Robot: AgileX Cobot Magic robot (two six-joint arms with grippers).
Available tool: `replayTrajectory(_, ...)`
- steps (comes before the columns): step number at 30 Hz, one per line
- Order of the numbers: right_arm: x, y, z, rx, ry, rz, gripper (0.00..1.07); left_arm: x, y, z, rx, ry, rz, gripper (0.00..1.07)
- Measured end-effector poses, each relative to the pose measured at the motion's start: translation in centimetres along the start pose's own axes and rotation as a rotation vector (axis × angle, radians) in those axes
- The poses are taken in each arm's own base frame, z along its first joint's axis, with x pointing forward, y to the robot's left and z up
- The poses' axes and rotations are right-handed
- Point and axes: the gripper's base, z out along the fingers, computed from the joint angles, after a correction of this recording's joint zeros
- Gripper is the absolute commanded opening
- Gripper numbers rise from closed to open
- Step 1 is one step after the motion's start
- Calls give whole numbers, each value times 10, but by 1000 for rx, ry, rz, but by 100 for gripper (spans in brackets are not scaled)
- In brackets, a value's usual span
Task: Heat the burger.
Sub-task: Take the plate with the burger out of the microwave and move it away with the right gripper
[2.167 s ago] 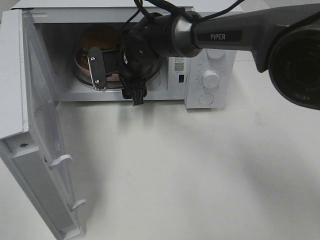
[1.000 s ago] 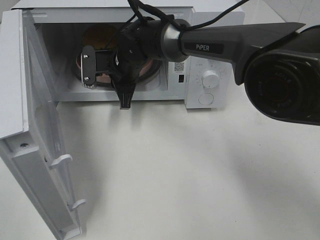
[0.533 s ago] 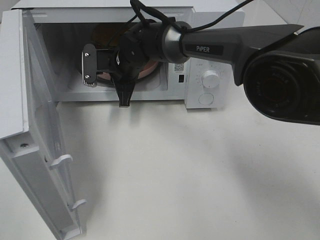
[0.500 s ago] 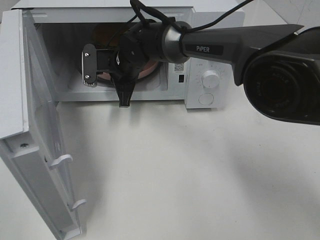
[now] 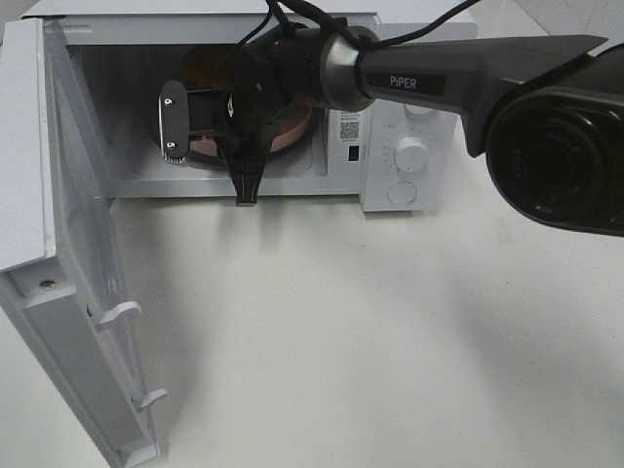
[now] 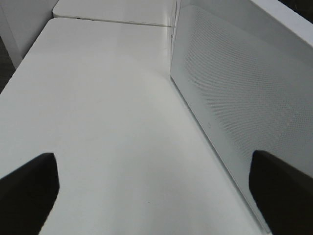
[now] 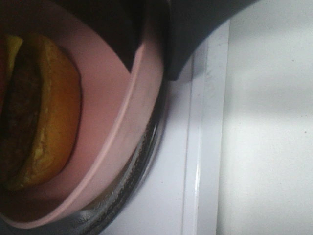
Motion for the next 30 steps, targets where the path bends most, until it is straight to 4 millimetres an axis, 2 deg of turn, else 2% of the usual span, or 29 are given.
replayTrajectory(13,0,11,-15,-15,-19,-6,0,0,0,0,0,0,0,98)
replayTrajectory(22,-8,31,-28,4,-73,-131,0,0,0,0,0,0,0,98)
replayTrajectory(30,-13,46,-41,-9,-90,-170,0,0,0,0,0,0,0,98)
